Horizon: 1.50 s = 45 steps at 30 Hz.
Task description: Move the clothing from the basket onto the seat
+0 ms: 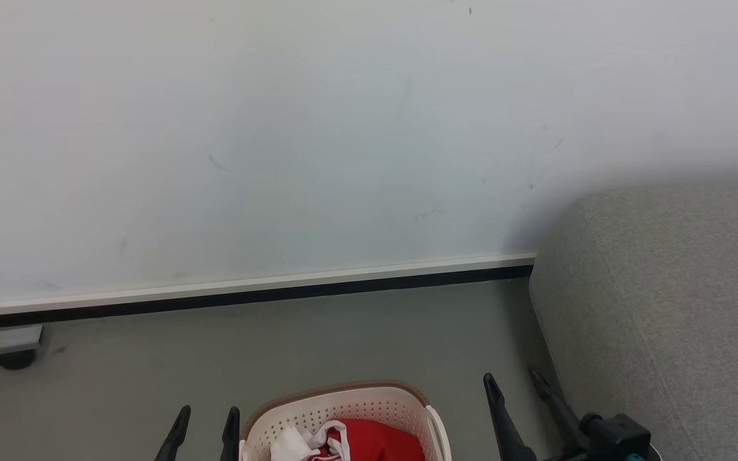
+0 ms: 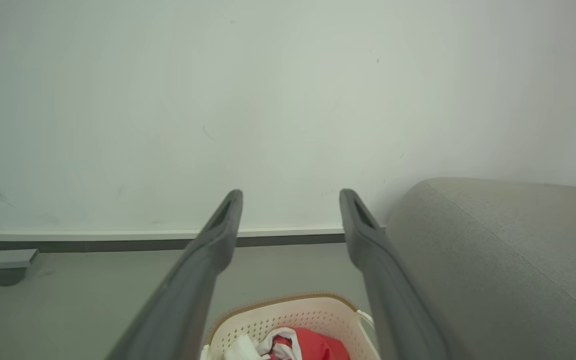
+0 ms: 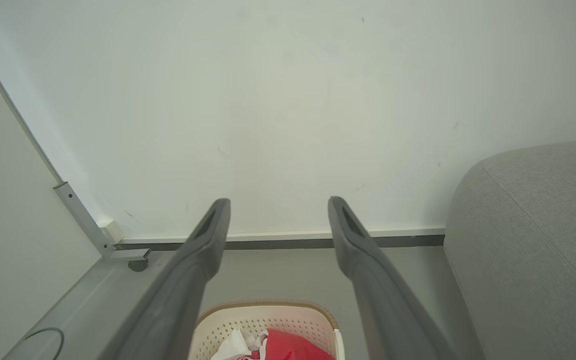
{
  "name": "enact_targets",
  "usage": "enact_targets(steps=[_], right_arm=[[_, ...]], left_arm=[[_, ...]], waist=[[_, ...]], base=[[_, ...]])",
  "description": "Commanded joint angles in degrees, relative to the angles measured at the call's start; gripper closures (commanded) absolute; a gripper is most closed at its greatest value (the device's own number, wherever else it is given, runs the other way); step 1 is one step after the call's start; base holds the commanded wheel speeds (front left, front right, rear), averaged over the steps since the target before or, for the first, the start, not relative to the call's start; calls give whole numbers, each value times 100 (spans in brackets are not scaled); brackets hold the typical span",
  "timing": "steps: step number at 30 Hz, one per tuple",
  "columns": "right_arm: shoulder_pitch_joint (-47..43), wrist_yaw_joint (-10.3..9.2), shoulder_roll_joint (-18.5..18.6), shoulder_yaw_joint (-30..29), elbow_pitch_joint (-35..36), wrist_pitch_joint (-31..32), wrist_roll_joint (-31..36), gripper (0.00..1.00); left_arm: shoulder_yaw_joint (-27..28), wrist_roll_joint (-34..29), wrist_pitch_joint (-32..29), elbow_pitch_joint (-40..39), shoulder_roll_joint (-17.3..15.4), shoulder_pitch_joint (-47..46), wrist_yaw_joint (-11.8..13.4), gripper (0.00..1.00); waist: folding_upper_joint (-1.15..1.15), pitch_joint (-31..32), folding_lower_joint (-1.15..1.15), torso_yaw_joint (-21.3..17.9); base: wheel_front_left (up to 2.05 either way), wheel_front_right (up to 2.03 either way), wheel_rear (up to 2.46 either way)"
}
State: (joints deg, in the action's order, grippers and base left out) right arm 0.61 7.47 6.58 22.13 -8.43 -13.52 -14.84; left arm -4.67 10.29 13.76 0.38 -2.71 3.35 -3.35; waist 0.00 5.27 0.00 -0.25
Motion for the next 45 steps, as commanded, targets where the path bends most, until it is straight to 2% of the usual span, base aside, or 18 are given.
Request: enact_targets(steps=[1,12,35,45], right_arm=[[23,4,32,58,32,-49,149,0],[-22,4,47,176,116,-181,564,0],[-45,4,40,108,140,-169,489,0],[146,4,15,23,298,-169,549,0]], left_arm=[[-15,-167,64,-41,-28,69,35,0],[-68,-582,159,-85,-27,139,71,0],[-72,-443,150,28,-25,159,22,0],[-297,-396,150,640,-23,-116,-152,0]], waist=[[0,6,0,-8],[0,54,0,-29],[0,4,0,-89],[0,-353,0,-219]], base=[[0,0,0],[0,0,0],[0,0,0],[0,0,0]])
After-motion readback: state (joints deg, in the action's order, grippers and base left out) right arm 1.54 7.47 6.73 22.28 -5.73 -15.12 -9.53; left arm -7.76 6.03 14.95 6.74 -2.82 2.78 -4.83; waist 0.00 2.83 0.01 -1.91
